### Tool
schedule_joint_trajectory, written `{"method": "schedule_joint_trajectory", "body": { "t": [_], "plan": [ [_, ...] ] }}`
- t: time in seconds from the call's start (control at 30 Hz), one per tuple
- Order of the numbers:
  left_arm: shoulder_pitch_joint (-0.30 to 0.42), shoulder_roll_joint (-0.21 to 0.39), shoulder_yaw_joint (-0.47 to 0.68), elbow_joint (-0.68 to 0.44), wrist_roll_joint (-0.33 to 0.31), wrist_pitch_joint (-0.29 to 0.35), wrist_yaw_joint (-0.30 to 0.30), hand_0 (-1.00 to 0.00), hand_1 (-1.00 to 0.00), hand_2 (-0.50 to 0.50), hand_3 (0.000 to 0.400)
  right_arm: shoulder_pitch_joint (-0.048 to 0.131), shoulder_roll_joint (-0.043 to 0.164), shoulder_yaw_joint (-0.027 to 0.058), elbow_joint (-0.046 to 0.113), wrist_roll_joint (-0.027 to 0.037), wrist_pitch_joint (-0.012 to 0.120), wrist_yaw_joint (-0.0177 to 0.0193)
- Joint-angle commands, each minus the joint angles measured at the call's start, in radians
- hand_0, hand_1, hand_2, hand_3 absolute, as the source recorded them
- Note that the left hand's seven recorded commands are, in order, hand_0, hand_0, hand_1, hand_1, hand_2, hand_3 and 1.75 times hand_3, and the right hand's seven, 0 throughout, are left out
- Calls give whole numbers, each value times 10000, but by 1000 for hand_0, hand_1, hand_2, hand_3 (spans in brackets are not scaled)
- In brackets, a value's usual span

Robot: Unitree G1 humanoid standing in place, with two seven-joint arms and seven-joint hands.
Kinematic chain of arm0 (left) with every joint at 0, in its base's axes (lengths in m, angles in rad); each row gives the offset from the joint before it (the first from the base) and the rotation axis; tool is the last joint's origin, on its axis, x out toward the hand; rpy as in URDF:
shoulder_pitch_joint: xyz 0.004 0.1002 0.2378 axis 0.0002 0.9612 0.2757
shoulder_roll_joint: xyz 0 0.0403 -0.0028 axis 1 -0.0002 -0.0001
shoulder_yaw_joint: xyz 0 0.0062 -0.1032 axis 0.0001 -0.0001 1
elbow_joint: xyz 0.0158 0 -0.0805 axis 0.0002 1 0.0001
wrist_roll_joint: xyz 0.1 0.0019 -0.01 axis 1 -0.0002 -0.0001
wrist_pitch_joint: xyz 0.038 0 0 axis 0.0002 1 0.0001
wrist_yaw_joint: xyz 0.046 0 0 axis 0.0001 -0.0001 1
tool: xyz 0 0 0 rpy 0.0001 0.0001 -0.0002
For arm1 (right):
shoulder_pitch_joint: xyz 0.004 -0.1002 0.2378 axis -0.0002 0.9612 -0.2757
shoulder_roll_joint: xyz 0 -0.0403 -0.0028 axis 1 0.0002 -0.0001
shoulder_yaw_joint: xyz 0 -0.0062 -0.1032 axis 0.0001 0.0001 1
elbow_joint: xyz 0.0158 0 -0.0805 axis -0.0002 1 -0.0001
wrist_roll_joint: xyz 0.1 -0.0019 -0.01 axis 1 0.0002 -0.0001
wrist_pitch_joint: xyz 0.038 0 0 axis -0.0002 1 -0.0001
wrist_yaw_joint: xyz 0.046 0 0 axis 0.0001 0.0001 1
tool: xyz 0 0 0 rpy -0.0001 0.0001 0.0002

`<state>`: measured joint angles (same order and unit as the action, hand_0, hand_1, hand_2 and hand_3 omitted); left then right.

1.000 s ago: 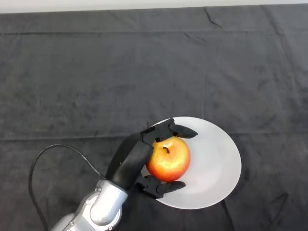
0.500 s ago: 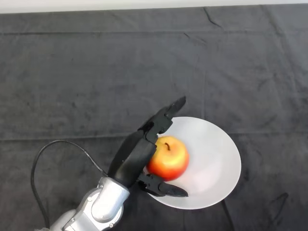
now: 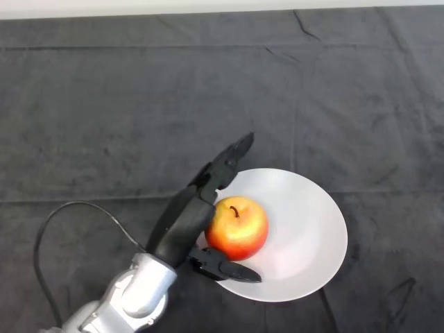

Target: Move the apple to the plate

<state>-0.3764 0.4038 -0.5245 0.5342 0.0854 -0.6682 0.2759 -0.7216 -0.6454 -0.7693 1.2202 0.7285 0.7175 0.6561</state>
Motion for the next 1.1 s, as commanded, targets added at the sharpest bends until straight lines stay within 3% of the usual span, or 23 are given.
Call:
{"method": "schedule_joint_trajectory", "body": {
  "t": [0.03,0.3,0.7,1.1],
  "plan": [
    [102,435,425,121,-291,-281,-136,0,0,0,0,-60,-135,-143,-195,216,-40,-55],
    [355,1026,1367,515,-864,-832,-500,0,0,0,0,-60,-135,-142,-195,216,-40,-54],
    [751,1959,3215,1910,-2500,-1919,-1419,0,0,0,0,-65,-143,-141,-183,216,-38,-50],
    [1040,2496,4964,3323,-3744,-2526,-2046,0,0,0,0,-77,-157,-142,-154,216,-34,-39]
  ]
}}
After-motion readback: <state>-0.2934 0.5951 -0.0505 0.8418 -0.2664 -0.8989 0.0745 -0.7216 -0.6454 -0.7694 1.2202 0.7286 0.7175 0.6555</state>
